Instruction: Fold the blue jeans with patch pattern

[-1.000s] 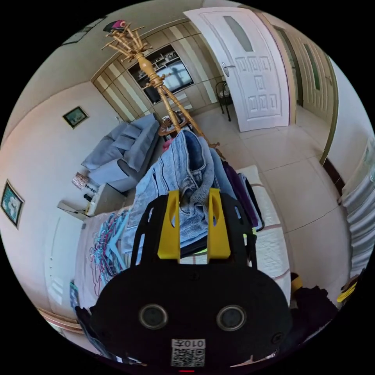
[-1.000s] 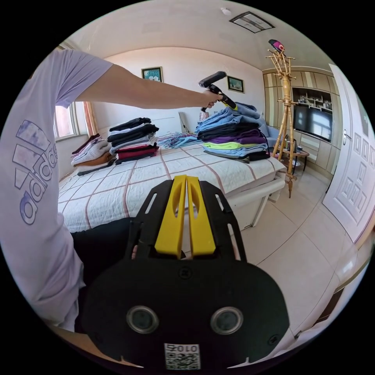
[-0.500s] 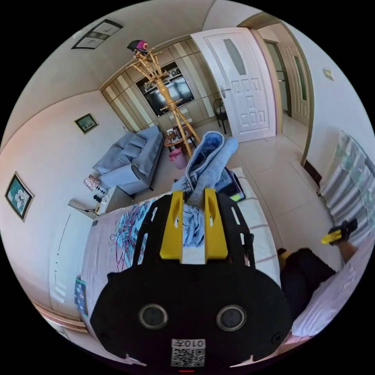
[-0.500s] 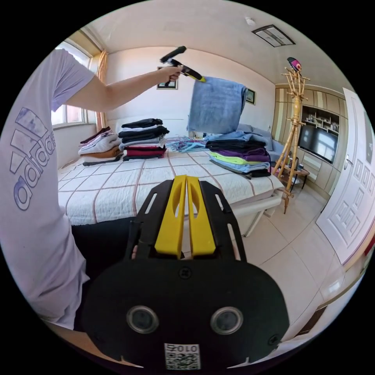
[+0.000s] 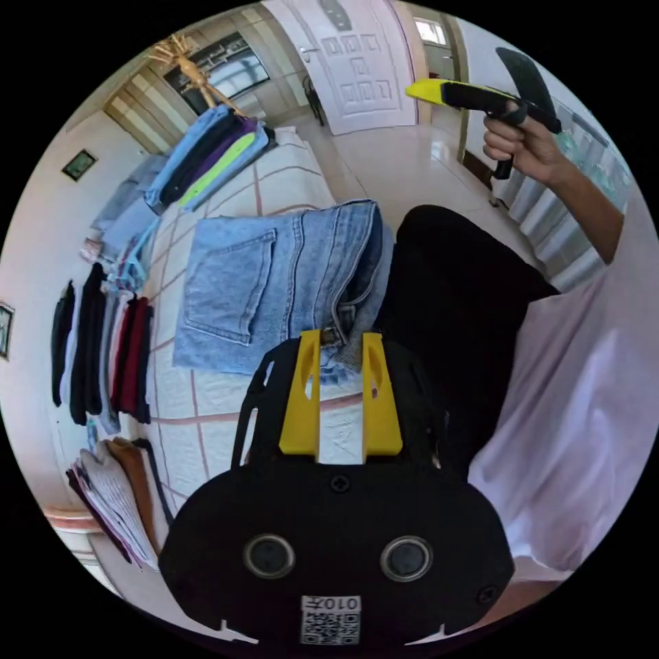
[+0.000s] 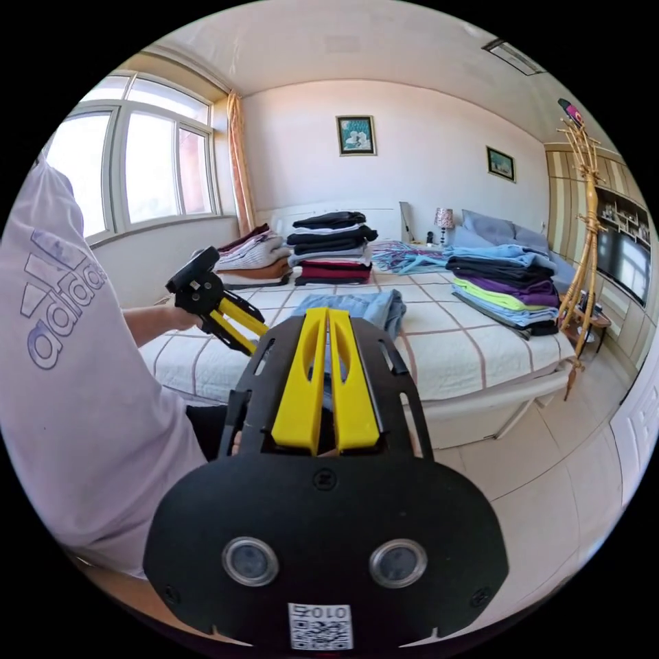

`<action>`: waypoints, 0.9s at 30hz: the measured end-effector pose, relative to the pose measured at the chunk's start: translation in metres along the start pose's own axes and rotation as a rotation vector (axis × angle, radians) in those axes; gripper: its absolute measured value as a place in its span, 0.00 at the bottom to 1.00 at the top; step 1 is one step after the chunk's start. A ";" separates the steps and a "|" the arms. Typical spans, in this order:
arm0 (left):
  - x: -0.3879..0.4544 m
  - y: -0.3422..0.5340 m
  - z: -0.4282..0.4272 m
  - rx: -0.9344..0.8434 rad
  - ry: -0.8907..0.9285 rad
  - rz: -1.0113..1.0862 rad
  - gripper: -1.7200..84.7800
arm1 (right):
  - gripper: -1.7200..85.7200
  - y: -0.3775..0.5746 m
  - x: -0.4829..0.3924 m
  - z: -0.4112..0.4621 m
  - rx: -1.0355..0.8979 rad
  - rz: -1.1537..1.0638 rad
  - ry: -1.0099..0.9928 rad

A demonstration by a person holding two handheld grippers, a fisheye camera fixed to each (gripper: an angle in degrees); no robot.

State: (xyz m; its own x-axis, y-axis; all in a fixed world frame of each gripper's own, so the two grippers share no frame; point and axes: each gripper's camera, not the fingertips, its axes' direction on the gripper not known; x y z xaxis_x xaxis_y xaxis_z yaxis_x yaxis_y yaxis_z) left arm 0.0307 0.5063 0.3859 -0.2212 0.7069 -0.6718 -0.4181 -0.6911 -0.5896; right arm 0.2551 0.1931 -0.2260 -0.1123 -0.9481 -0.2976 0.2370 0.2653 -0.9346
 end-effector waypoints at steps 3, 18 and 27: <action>0.005 0.007 -0.012 0.028 -0.001 -0.054 0.16 | 0.05 -0.003 -0.014 0.007 -0.006 0.012 -0.009; 0.061 0.045 0.014 0.106 -0.070 0.200 0.19 | 0.07 -0.019 -0.024 0.028 -0.111 0.087 -0.022; 0.110 0.050 0.037 0.155 -0.134 0.478 0.19 | 0.06 -0.036 -0.012 0.035 -0.136 0.087 -0.060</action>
State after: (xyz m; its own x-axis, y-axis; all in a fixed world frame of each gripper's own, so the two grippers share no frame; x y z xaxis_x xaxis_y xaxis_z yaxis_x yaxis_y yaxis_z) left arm -0.0474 0.5553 0.2991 -0.5259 0.3381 -0.7805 -0.3663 -0.9182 -0.1509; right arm 0.2817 0.1888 -0.1818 -0.0383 -0.9280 -0.3705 0.1101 0.3646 -0.9246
